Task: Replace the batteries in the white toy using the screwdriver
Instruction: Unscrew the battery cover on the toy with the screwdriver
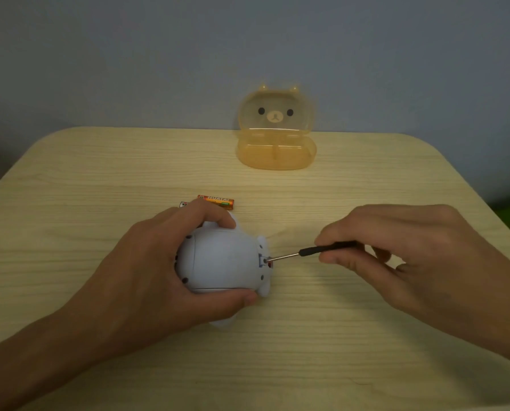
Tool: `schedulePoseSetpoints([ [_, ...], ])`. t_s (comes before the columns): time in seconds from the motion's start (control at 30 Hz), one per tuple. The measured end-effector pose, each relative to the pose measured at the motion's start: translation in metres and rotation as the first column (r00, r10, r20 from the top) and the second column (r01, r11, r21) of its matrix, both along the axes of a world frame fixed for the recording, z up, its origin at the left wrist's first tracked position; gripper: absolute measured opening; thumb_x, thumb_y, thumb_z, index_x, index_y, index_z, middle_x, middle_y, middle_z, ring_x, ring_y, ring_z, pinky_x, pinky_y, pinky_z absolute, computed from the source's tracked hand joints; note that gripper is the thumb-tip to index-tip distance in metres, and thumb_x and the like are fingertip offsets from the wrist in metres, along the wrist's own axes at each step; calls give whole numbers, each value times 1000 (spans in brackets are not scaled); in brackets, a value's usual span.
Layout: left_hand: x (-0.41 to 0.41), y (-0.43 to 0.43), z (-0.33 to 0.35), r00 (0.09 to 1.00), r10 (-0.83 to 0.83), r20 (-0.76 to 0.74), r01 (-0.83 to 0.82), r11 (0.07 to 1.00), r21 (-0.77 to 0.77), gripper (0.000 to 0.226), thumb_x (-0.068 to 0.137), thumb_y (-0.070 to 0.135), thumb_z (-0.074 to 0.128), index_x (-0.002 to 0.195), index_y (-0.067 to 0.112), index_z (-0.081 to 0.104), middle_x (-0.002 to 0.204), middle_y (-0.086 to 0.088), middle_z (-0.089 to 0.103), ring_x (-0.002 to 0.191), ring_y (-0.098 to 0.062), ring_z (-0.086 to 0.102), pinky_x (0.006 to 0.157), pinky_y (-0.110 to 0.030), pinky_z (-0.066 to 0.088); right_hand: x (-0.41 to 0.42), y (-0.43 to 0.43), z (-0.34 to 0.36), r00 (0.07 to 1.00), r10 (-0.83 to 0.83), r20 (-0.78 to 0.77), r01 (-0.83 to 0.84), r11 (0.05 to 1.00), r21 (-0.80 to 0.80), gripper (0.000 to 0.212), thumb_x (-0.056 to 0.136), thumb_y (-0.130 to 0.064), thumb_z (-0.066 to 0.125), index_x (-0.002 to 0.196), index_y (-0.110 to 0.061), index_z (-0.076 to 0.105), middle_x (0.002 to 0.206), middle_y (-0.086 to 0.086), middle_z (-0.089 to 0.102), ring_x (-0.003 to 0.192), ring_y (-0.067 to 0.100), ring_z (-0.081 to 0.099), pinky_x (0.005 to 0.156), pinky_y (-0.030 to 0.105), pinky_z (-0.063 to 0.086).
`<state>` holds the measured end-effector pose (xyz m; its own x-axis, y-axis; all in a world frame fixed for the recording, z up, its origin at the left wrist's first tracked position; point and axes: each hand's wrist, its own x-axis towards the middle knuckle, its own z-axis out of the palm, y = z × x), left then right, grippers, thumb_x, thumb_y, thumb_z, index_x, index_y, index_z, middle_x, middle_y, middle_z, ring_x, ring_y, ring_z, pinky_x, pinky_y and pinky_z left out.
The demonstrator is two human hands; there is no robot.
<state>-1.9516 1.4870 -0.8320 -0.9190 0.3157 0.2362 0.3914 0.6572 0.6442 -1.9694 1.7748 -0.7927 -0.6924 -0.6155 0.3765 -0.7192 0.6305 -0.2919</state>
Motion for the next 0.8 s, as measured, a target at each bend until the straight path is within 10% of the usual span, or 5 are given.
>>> schedulePoseSetpoints([
  [0.23,-1,0,1,1000,0,-8,0,1000,4,67,56,75,80,112,44,58,112,30,64,93,4,66,67,-10,50,-20,7,-15,935,-257,246,322,905,-277,10,83,-22,80,92,-25,82,83,-21,78,84,1,72,73,20,57],
  [0.47,1,-1,-1,1000,17,-19,-17,1000,-8,67,57,75,80,112,46,57,113,26,65,92,0,68,65,-20,53,-20,1,-38,895,-307,323,320,947,15,19,82,-41,71,97,-35,81,111,-25,72,111,0,60,101,38,51],
  [0.63,2,2,-3,1000,20,-16,-19,999,33,66,56,72,81,111,45,57,111,18,68,91,-8,71,64,-25,54,-11,-4,-30,909,-279,308,297,955,-12,36,84,-48,67,116,-34,77,119,-24,70,114,2,60,99,32,51],
  [0.8,2,9,-3,1000,-2,-20,3,997,76,66,56,68,85,111,39,60,100,9,74,85,-13,74,66,-31,56,9,-23,-19,712,23,702,278,908,-312,54,73,-48,77,125,-34,70,103,-8,78,76,16,75,68,25,60],
])
